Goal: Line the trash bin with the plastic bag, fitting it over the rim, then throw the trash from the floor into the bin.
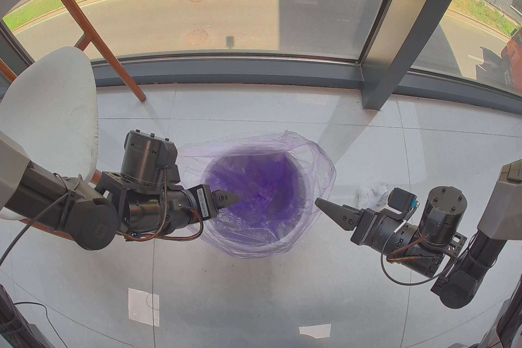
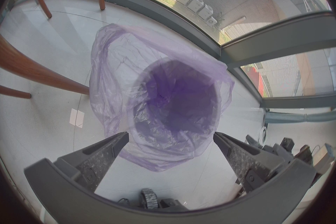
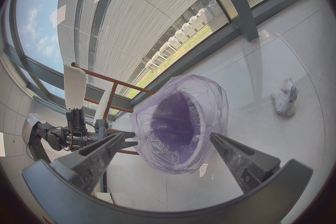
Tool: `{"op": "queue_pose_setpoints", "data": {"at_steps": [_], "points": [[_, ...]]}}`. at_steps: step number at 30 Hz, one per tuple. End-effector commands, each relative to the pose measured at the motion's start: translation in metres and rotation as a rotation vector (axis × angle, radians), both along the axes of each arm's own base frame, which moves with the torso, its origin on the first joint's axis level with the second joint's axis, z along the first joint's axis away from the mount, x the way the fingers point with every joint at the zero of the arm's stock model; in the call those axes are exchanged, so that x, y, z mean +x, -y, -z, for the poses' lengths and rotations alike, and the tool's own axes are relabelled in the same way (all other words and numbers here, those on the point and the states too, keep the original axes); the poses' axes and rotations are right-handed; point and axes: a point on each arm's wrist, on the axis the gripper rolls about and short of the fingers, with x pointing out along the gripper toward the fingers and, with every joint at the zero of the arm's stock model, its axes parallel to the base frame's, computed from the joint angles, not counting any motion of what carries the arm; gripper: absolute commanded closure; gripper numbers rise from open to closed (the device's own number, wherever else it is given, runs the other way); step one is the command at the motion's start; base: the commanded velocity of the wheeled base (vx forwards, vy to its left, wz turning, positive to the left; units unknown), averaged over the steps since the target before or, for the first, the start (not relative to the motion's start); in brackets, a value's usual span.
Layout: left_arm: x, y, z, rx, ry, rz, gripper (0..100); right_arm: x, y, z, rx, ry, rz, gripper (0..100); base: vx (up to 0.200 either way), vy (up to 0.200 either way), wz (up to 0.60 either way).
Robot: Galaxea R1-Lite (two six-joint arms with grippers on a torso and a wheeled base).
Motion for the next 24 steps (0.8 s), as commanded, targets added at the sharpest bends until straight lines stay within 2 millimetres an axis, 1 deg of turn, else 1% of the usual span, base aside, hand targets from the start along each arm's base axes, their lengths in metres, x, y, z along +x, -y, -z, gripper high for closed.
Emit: {"op": "queue_pose_setpoints", "data": {"at_steps": [1,2,4,7,9,10,13,18,19,20,22,24], "points": [[-0.014,-0.007,0.008,0.058,-0.016,0.034,0,-0.001,-0.002,0.002,-0.002,-0.003,-0.001,0,0.0,0.0,0.0],[-0.014,-0.007,0.008,0.058,-0.016,0.034,0,-0.001,-0.002,0.002,-0.002,-0.003,-0.001,0,0.0,0.0,0.0],[-0.024,-0.016,0.025,0.155,-0.044,0.071,0,0.0,-0.002,0.001,-0.001,-0.002,0.001,0,0.0,0.0,0.0],[-0.024,-0.029,0.037,0.208,-0.069,0.063,0,-0.001,-0.002,0.001,-0.001,-0.002,0.001,0,0.0,0.0,0.0],[-0.018,-0.035,0.044,0.214,-0.088,0.035,0,-0.001,-0.002,0.001,0.0,-0.001,0.001,0,0.0,0.0,0.0],[-0.012,-0.037,0.051,0.22,-0.105,0.02,0,-0.001,-0.001,0.001,-0.002,0.0,0.003,0,0.0,0.0,0.0],[0.002,-0.045,0.061,0.218,-0.108,-0.024,0,-0.001,-0.002,0.0,-0.002,0.002,0.013,0,0.0,0.0,0.0],[0.016,-0.051,0.078,0.237,-0.104,-0.077,0,-0.002,-0.002,-0.001,0.0,0.004,0.014,0,0.0,0.0,0.0],[0.018,-0.053,0.084,0.242,-0.112,-0.089,0,-0.002,-0.003,-0.001,-0.001,0.005,0.014,0,0.0,0.0,0.0],[0.018,-0.053,0.084,0.242,-0.112,-0.089,0,-0.002,-0.003,-0.001,-0.001,0.005,0.014,0,0.0,0.0,0.0],[0.019,-0.054,0.091,0.25,-0.107,-0.1,0,-0.003,-0.005,0.0,-0.003,0.003,0.008,0,0.0,0.0,0.0],[0.016,-0.056,0.094,0.257,-0.11,-0.109,0,-0.004,-0.006,0.001,-0.006,0.001,0.014,0,0.0,0.0,0.0]]}}
